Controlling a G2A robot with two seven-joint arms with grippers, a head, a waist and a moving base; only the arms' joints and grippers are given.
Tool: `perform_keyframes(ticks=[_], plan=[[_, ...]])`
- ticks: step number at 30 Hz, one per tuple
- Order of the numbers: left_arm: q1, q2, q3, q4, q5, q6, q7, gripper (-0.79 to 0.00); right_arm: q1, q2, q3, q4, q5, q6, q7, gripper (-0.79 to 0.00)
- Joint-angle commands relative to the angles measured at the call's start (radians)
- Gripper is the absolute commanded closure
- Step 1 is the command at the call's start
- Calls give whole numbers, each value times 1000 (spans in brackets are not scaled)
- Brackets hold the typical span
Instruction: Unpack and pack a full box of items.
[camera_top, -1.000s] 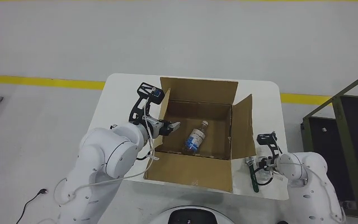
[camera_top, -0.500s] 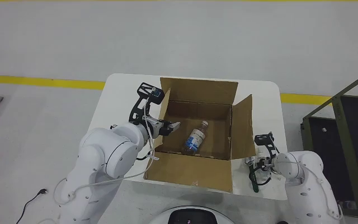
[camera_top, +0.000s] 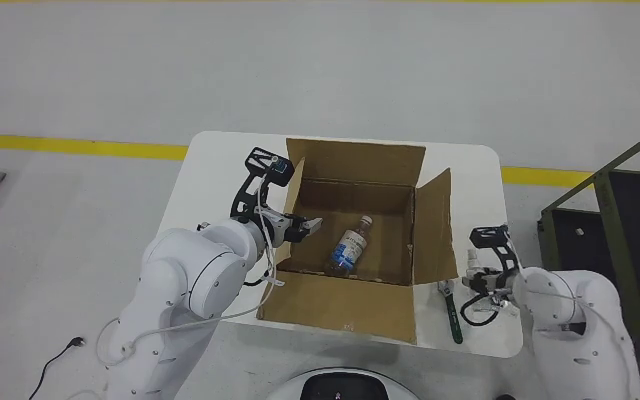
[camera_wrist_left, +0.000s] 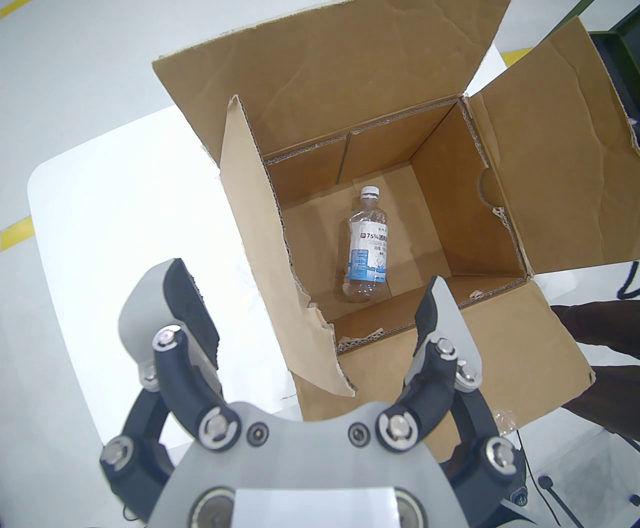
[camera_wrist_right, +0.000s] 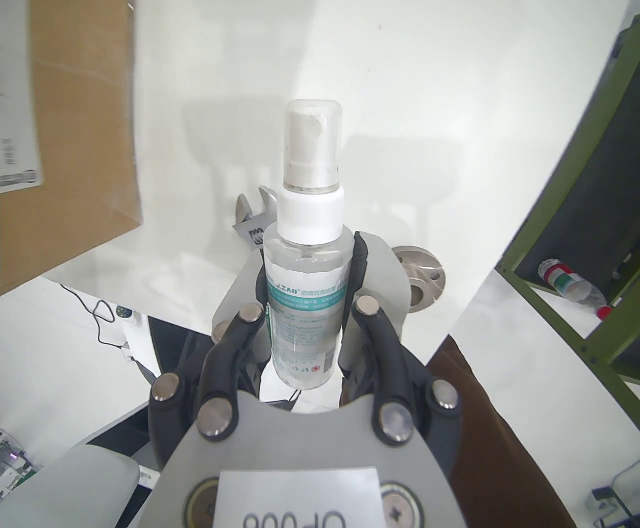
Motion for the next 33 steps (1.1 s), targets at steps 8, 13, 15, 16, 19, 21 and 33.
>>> perform_keyframes(ticks=[8,13,15,16,19,21,33], plan=[[0,0,0,0,0,0,0,-785,-112,14,224,-373,197,-35,-47,0],[0,0,0,0,0,0,0,-785,-175,17,293,-437,295,-109,-146,0],[0,0,0,0,0,0,0,-785,-176,21,303,-437,326,-133,-162,0],[3,0,-1,0,1,0,8,-785,-173,24,302,-437,341,-151,-168,0],[29,4,-22,-16,35,-5,66,-785,-161,32,290,-437,340,-185,-172,0],[43,7,-36,-33,60,-10,75,-785,-158,36,275,-437,349,-194,-176,0],[109,15,-123,-66,126,57,143,-785,-159,43,252,-437,341,-220,-187,0]])
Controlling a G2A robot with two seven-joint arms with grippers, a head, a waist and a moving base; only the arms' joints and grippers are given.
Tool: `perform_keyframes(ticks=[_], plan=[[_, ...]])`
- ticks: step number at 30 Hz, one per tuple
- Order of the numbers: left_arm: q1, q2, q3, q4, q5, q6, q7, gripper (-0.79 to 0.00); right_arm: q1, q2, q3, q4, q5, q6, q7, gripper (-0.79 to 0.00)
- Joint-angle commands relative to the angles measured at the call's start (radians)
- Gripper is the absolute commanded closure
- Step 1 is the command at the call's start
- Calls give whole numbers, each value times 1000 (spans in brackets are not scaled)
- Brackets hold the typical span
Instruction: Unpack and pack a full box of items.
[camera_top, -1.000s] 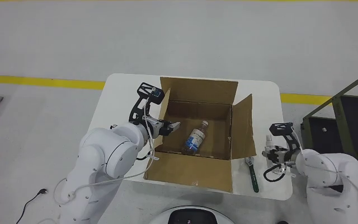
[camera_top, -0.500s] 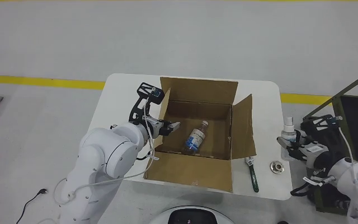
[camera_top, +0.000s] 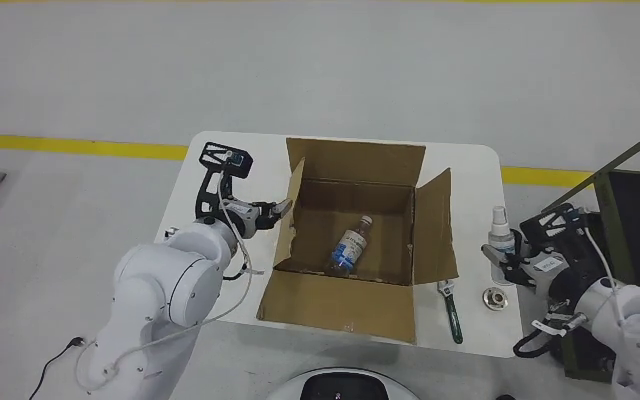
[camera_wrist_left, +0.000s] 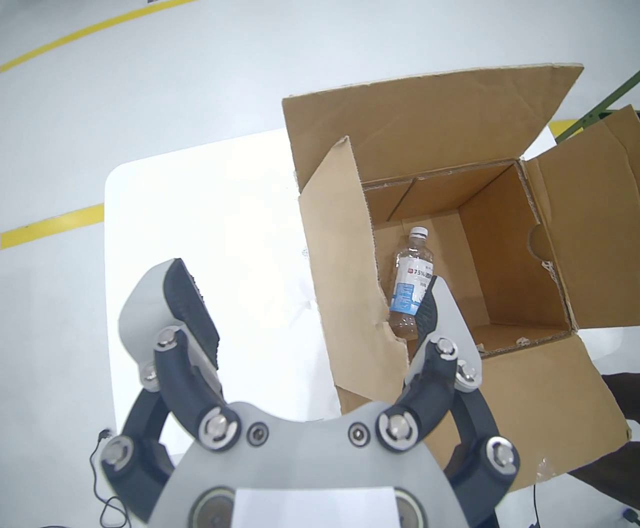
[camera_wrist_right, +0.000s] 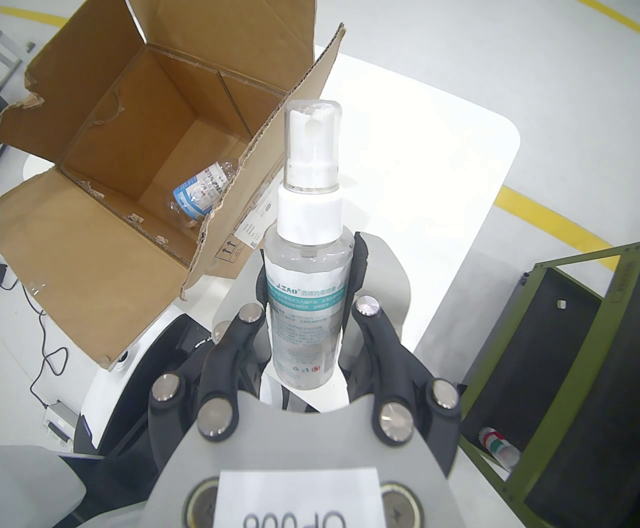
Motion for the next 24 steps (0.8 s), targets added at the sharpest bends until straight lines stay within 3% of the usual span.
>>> perform_keyframes(ticks=[1,7,14,18,24], plan=[[8,0,-10,-5,18,24,12,-785,-7,1,4,0,2,-5,-31,0],[14,-1,-19,-6,33,58,18,-785,-2,9,-10,0,76,-24,-89,0],[14,-1,-19,-6,33,58,18,-785,127,23,-194,0,115,35,-82,0],[14,-1,-19,-6,33,58,18,-785,209,26,-310,0,112,131,-70,0],[14,-1,-19,-6,33,58,18,-785,269,22,-464,31,41,422,-47,0]])
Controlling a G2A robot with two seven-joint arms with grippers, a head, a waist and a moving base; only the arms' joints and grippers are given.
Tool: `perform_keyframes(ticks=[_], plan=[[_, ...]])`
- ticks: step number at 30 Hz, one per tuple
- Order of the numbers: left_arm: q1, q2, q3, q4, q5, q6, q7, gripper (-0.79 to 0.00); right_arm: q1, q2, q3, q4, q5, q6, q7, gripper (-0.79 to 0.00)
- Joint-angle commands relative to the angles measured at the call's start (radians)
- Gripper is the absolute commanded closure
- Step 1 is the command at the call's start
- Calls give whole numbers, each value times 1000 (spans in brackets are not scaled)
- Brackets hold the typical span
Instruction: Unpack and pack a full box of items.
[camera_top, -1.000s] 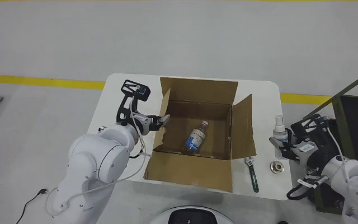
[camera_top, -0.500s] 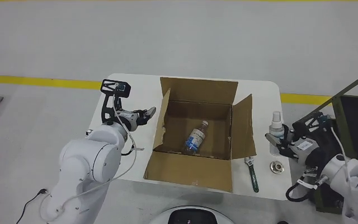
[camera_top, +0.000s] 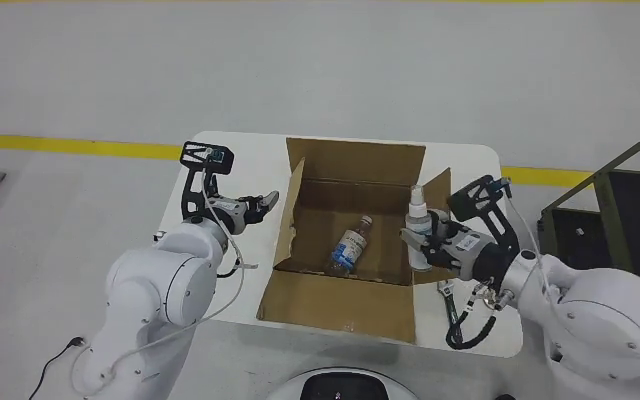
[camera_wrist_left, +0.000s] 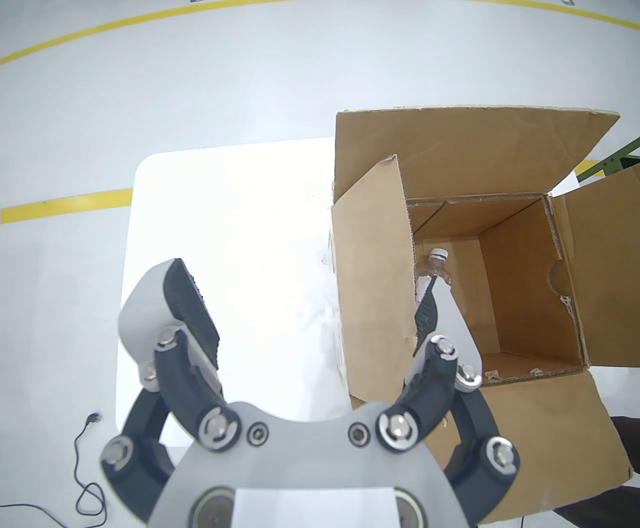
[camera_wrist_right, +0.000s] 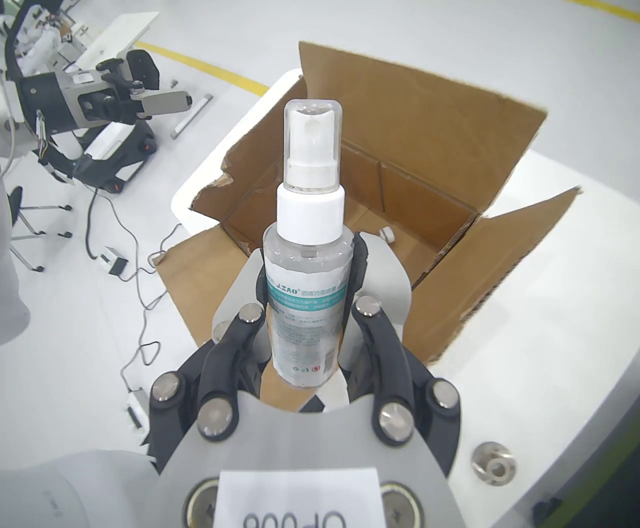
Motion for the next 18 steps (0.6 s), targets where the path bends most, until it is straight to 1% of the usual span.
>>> perform_keyframes(ticks=[1,5,8,13,18], plan=[[0,0,0,0,0,0,0,-785,32,-1,-59,35,-69,95,-5,0],[0,0,0,0,0,0,0,-785,101,-9,-193,132,-195,227,-40,0],[0,0,0,0,0,0,0,-785,157,-19,-280,210,-241,292,-58,0],[0,0,0,0,0,0,0,-785,237,-36,-390,329,-303,383,-69,0],[0,0,0,0,0,0,0,-785,303,-55,-486,433,-369,452,-75,0]])
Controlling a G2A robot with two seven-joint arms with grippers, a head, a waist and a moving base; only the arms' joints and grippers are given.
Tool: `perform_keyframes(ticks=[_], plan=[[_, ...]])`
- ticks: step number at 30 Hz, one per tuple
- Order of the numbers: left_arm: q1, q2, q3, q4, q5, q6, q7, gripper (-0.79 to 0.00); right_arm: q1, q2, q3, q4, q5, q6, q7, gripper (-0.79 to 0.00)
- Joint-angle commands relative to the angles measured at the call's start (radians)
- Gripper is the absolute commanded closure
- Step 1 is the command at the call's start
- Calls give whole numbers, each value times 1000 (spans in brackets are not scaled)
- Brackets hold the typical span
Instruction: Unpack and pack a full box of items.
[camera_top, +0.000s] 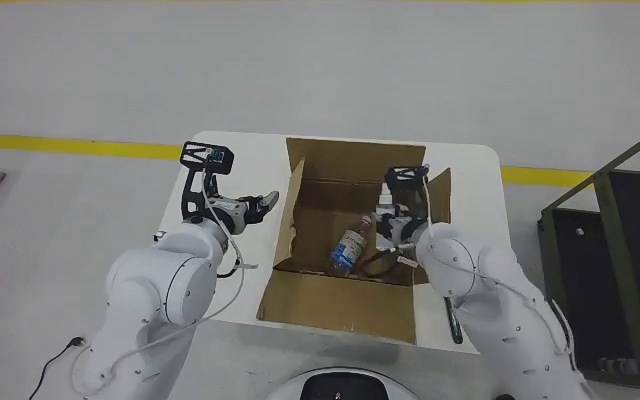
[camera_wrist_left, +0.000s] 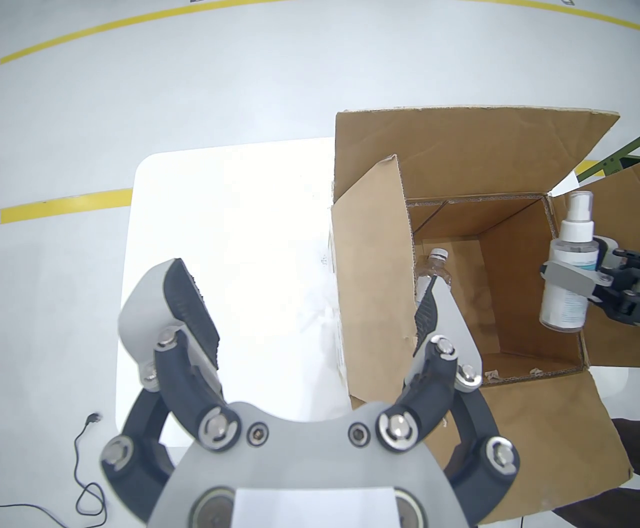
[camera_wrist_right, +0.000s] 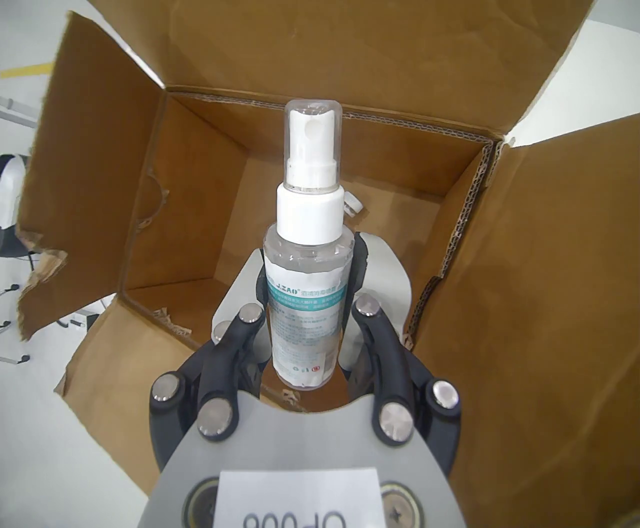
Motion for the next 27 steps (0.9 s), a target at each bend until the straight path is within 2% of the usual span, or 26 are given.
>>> perform_keyframes(ticks=[1,10,18,19,20,24,27], plan=[[0,0,0,0,0,0,0,-785,23,-8,-33,44,-17,28,1,0],[0,0,0,0,0,0,0,-785,75,-37,-118,187,-61,126,9,0],[0,0,0,0,0,0,0,-785,92,-58,-156,272,-98,136,3,0],[0,0,0,0,0,0,0,-785,93,-61,-158,281,-100,137,3,-148],[0,0,0,0,0,0,0,-785,93,-63,-158,289,-106,138,2,-228],[0,0,0,0,0,0,0,-785,94,-72,-157,305,-117,128,12,-342],[0,0,0,0,0,0,0,-785,94,-77,-150,319,-133,117,23,-465]])
